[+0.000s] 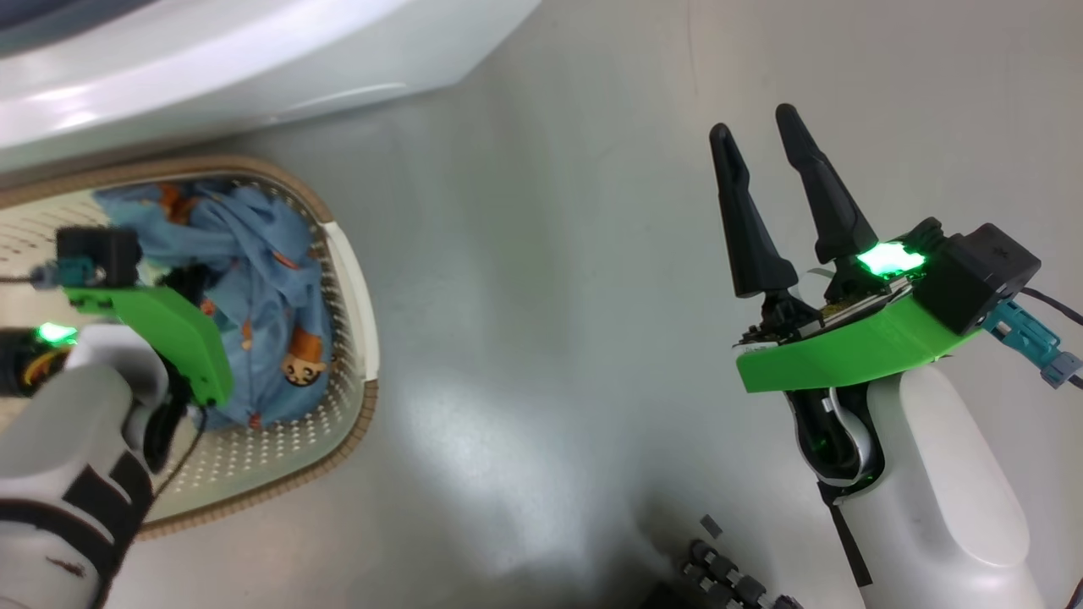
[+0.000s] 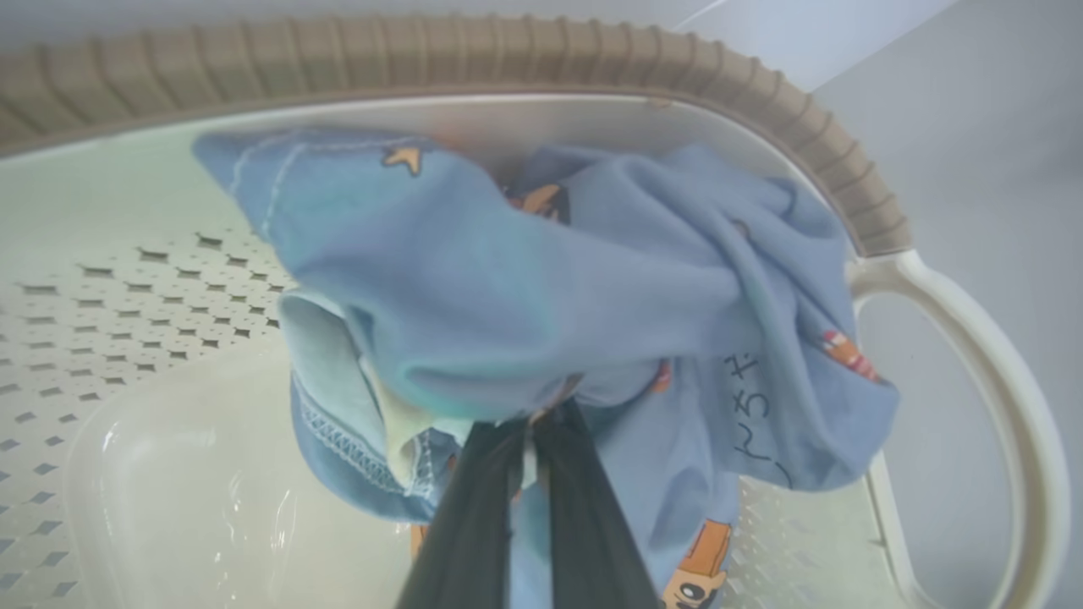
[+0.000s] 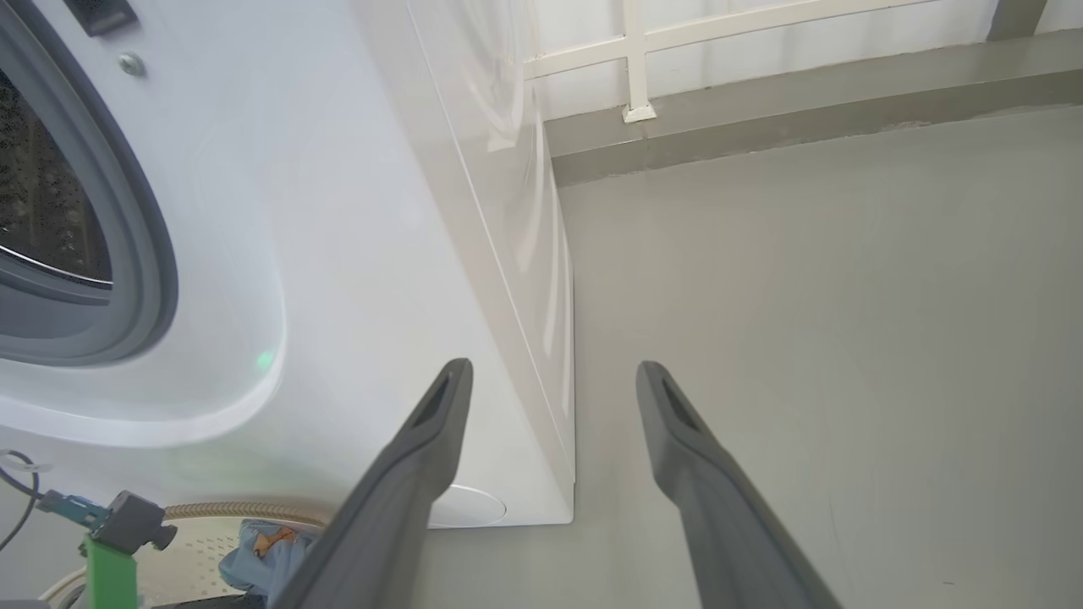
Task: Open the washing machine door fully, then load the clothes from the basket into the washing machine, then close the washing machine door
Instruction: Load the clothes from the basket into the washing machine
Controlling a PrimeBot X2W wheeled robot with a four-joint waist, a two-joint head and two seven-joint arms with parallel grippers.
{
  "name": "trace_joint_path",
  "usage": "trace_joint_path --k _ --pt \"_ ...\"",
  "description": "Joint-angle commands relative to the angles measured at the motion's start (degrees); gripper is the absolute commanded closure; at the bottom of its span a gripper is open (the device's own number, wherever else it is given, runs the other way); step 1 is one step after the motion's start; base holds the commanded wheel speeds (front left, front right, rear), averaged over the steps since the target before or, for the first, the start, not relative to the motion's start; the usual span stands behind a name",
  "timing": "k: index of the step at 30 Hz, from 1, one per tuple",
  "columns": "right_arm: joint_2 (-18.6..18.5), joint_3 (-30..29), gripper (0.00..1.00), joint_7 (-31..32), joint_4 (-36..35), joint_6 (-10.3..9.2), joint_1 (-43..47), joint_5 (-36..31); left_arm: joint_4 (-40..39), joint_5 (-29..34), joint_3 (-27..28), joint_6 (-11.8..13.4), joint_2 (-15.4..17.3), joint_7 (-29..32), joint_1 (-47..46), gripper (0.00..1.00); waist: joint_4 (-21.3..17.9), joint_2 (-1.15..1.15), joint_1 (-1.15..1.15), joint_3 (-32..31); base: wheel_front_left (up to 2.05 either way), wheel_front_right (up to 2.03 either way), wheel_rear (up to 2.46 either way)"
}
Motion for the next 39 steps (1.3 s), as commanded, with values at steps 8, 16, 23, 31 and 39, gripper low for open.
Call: trace_joint_path --k 8,16,23,31,39 --pt "0.0 0.1 0.0 -0.3 -0.2 0.56 2.7 -0.6 -6.3 -1.6 0.9 -0.1 2.7 -5.1 5.4 1.0 4.0 0.0 0.0 -6.0 0.0 0.0 0.0" --pt "-1.2 -0.2 0.0 -0.3 0.4 0.56 3.6 -0.7 -16.8 3.7 11.5 0.3 3.7 -5.4 11.3 1.0 7.1 0.0 0.0 -9.7 0.0 0.0 0.0" --pt "-2.1 -0.1 0.0 -0.3 0.9 0.56 4.2 -0.6 -25.7 9.4 19.3 1.2 3.5 -5.4 18.4 1.0 8.4 0.0 0.0 -12.0 0.0 0.0 0.0" --pt "-2.9 0.1 0.0 -0.3 1.7 0.56 5.1 -0.2 -34.8 13.9 26.1 2.3 3.2 -5.4 26.6 1.0 9.4 0.0 0.0 -15.0 0.0 0.0 0.0" --pt "-3.5 0.4 0.0 -0.3 2.4 0.56 6.1 0.1 -43.2 17.0 31.7 3.8 2.4 -5.4 32.3 1.0 10.5 0.0 0.0 -18.0 0.0 0.0 0.0"
